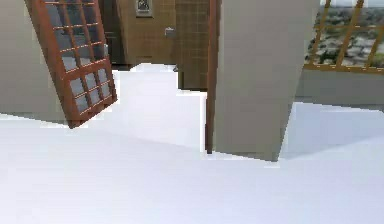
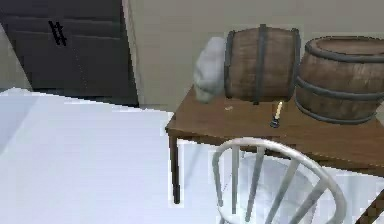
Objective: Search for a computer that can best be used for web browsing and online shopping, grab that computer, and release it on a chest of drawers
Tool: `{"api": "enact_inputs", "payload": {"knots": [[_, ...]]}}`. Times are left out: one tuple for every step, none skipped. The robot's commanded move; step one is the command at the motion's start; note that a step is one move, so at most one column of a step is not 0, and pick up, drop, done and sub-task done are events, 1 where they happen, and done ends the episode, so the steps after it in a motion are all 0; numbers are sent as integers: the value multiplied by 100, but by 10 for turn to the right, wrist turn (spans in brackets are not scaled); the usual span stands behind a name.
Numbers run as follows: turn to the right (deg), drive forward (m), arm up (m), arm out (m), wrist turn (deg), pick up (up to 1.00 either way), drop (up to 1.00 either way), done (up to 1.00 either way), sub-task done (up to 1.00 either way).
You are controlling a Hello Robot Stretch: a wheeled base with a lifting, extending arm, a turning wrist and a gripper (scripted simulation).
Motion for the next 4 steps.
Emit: {"api": "enact_inputs", "payload": {"knots": [[-450, 0, 0, 0, 0, 0, 0, 0, 0], [-60, 0, 0, 0, 0, 0, 0, 0, 0], [-30, 0, 0, 0, 0, 0, 0, 0, 0], [0, 100, 0, 0, 0, 0, 0, 0, 0]]}}
